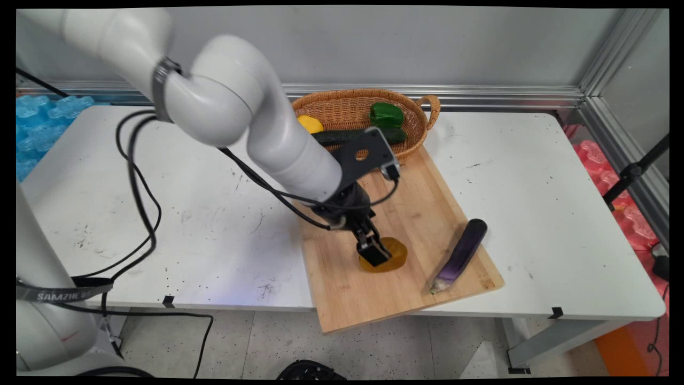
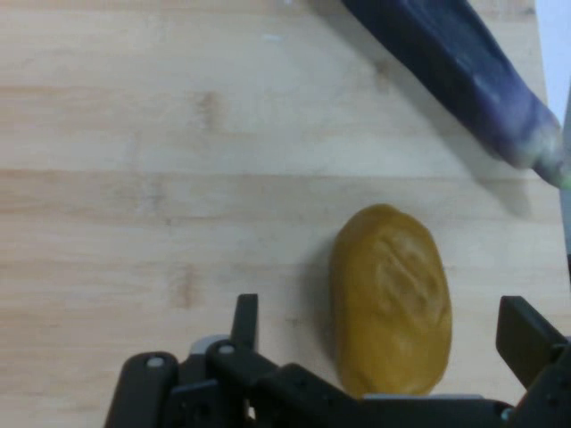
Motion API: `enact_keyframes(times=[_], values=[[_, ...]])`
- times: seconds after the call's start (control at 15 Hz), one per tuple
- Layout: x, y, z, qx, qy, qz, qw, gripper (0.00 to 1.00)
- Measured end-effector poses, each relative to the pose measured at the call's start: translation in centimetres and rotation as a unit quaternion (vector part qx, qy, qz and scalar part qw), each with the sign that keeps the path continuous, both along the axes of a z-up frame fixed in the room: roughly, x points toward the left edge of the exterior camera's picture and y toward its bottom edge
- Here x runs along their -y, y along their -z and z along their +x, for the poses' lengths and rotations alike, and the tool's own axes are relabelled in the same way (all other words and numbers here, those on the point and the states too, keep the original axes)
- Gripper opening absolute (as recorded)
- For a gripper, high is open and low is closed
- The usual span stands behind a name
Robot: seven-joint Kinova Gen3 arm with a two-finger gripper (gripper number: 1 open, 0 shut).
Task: Pick up the cucumber from the vegetable basket
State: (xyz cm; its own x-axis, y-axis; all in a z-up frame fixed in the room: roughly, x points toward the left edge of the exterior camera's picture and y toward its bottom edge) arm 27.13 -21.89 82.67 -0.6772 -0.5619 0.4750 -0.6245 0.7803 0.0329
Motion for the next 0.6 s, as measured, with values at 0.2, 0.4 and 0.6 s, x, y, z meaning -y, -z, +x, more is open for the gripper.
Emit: enact_keyframes(times=[0.2,0.4,0.6], values=[[-0.2,-2.0,1.6,-0.004,0.005,-0.007,1.0000,1.00],[-0.1,-4.4,3.6,-0.008,0.009,-0.017,0.9998,1.00],[0.1,-6.4,5.6,-0.010,0.010,-0.024,0.9996,1.00]])
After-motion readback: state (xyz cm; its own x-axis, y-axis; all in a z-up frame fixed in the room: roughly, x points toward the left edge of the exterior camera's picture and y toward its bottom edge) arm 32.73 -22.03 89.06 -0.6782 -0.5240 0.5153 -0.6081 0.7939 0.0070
